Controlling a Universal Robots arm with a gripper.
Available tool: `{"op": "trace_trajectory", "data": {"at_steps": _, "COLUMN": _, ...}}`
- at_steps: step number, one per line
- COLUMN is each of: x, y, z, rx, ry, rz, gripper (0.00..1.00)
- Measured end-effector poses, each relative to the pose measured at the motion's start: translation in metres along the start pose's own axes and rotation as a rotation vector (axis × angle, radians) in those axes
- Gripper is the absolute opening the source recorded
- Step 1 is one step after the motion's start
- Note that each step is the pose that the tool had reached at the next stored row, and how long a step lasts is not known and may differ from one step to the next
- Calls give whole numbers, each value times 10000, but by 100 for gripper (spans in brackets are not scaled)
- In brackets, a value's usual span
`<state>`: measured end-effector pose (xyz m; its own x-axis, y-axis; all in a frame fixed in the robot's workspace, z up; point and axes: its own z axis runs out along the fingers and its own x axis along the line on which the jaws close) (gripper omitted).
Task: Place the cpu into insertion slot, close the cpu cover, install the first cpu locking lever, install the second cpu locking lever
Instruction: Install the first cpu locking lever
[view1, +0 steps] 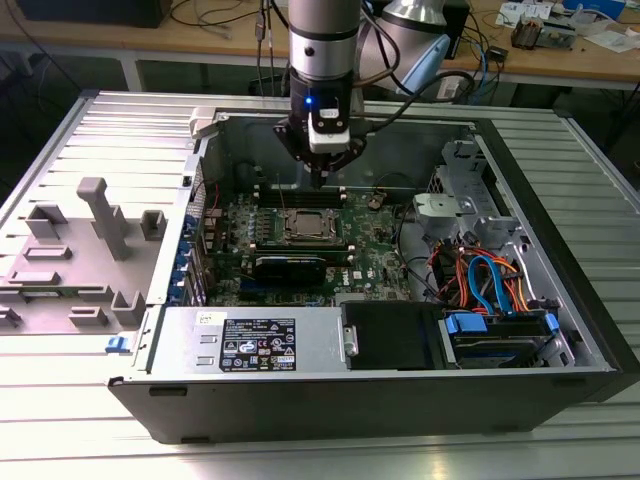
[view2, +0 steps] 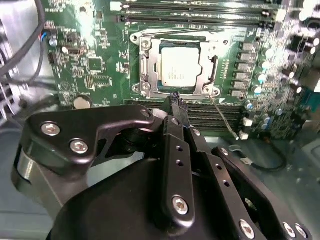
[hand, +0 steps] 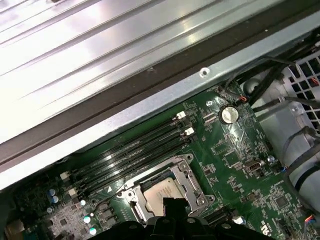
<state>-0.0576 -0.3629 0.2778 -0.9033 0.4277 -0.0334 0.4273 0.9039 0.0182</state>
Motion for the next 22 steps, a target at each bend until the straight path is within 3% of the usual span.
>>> {"op": "trace_trajectory", "data": {"at_steps": 3, "x": 0, "y": 0, "z": 4, "rx": -22, "ry": 12, "rz": -654, "gripper": 11}}
{"op": "trace_trajectory", "data": {"at_steps": 5, "x": 0, "y": 0, "z": 9, "rx": -44, "ry": 24, "rz": -1302, "gripper": 11}}
{"op": "trace_trajectory", "data": {"at_steps": 14, "x": 3, "y": -2, "z": 30, "rx": -106, "ry": 60, "rz": -3205, "gripper": 11}}
{"op": "trace_trajectory", "data": {"at_steps": 22, "x": 23, "y": -11, "z": 31, "rx": -110, "ry": 63, "rz": -3306, "gripper": 11}}
